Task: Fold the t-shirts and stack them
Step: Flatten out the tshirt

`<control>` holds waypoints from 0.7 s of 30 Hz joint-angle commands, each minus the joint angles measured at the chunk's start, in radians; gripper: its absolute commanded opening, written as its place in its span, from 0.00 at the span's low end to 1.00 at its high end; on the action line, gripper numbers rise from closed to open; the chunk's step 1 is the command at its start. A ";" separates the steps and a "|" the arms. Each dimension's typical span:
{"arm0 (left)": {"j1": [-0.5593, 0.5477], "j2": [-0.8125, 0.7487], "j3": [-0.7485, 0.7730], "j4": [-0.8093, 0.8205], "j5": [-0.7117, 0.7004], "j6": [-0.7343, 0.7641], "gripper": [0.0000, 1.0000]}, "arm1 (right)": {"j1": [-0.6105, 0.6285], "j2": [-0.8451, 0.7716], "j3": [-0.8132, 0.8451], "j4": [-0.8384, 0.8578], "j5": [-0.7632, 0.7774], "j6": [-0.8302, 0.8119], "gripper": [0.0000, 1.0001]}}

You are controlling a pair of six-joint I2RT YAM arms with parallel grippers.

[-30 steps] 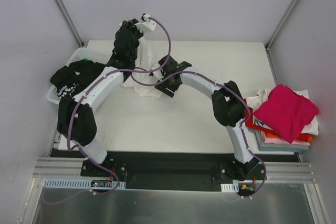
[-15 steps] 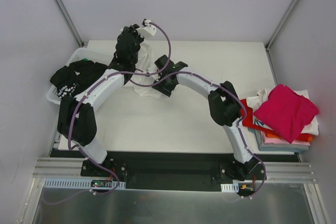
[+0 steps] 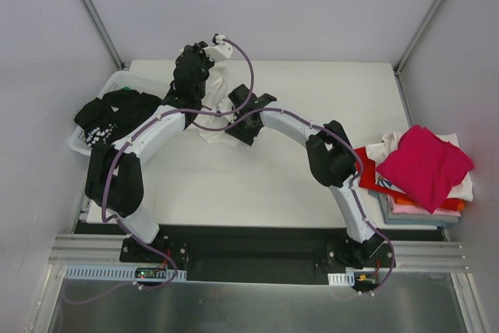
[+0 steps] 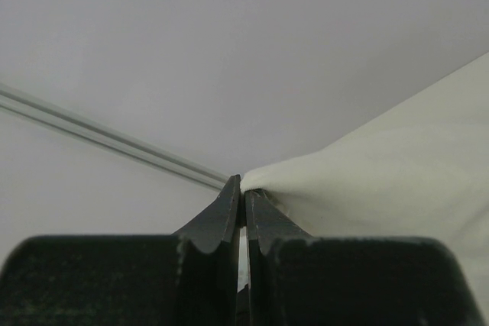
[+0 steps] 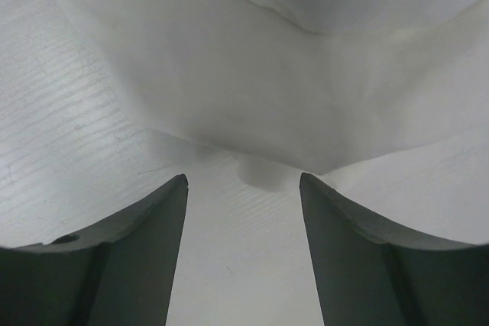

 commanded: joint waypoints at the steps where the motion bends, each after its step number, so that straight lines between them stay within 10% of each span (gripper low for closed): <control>1: 0.003 -0.025 -0.002 0.071 0.006 -0.016 0.00 | 0.007 0.011 0.027 0.007 -0.008 -0.004 0.63; 21: 0.003 -0.026 -0.043 0.082 0.010 -0.026 0.00 | -0.001 0.038 0.049 0.020 0.029 -0.036 0.48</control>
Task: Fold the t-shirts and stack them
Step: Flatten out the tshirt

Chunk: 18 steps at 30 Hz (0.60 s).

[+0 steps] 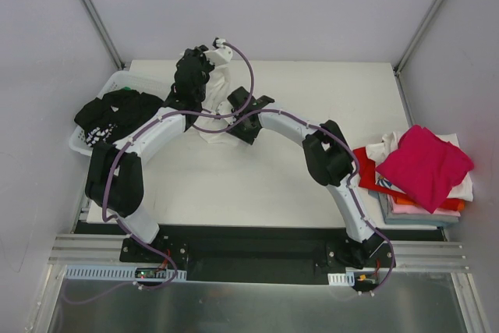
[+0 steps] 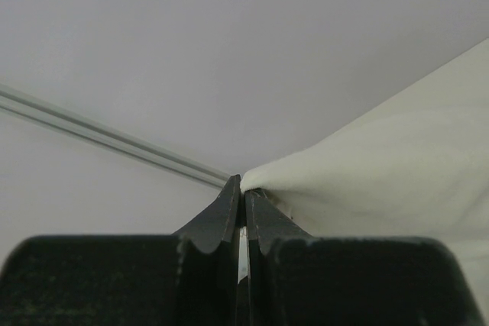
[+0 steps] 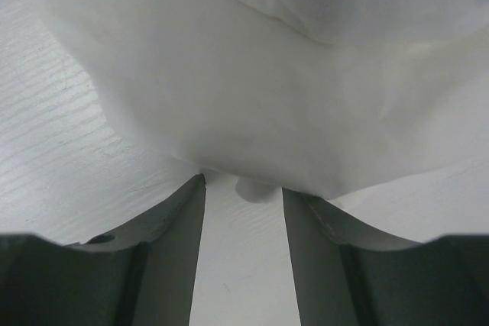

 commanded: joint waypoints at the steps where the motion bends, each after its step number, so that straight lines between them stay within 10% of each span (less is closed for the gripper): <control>1: 0.003 -0.031 -0.013 0.059 0.010 -0.026 0.00 | -0.002 0.003 0.046 0.006 0.022 -0.021 0.47; 13: 0.003 -0.057 -0.061 0.064 0.010 -0.032 0.00 | -0.005 -0.009 0.026 0.006 0.048 -0.035 0.03; 18: 0.003 -0.077 -0.073 0.059 0.015 -0.032 0.00 | -0.022 -0.075 -0.067 0.012 0.091 -0.036 0.01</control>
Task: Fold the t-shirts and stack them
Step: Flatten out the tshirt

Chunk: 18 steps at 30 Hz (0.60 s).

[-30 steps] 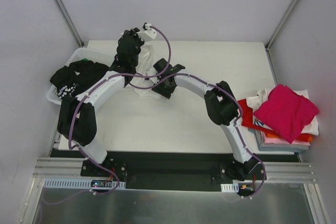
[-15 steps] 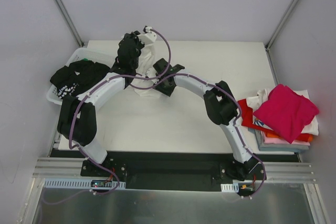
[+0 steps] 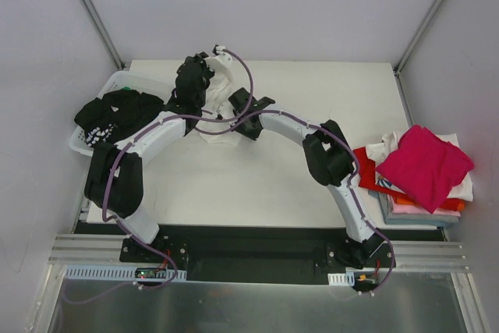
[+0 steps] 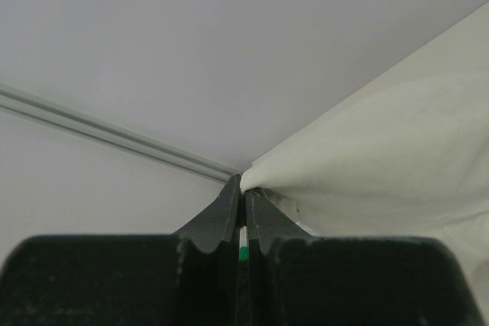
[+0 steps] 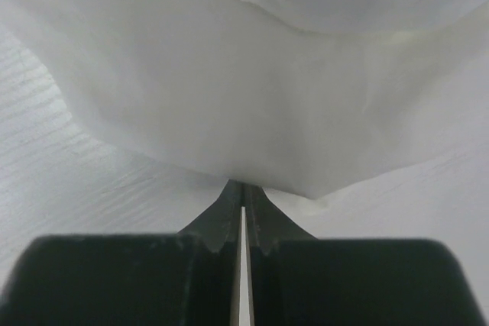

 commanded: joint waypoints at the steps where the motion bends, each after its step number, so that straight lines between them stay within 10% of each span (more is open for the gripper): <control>1: 0.003 -0.072 -0.011 0.044 0.016 -0.014 0.00 | -0.021 -0.102 -0.094 -0.011 0.058 -0.010 0.01; 18: -0.026 -0.125 -0.061 -0.008 0.031 -0.042 0.00 | -0.171 -0.328 -0.399 -0.017 0.197 -0.011 0.01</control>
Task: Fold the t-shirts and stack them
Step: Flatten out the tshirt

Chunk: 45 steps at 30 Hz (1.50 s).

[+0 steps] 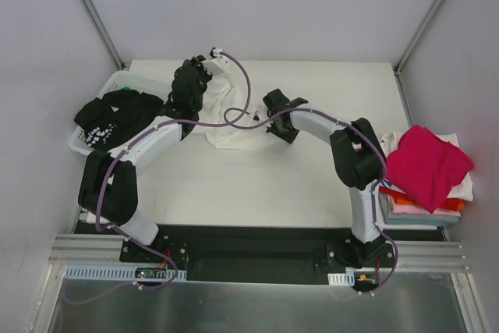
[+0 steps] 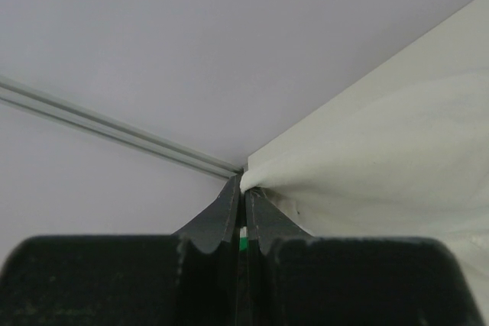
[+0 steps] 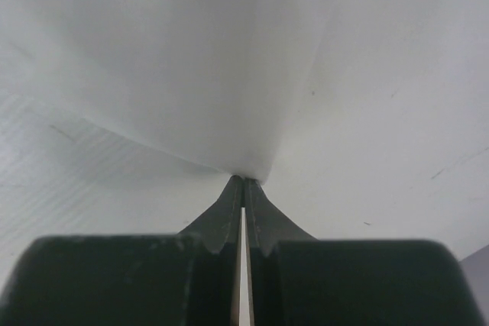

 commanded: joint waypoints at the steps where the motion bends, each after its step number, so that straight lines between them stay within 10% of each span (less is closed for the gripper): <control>1: -0.023 -0.056 -0.020 0.016 0.026 -0.021 0.00 | -0.026 -0.099 -0.027 -0.034 0.051 -0.005 0.01; 20: -0.036 0.039 0.026 -0.037 0.026 -0.036 0.00 | -0.223 -0.239 -0.093 -0.076 0.154 -0.053 0.01; 45: 0.016 0.251 0.673 0.102 -0.008 0.100 0.00 | -0.260 -0.300 -0.202 -0.062 0.143 -0.013 0.01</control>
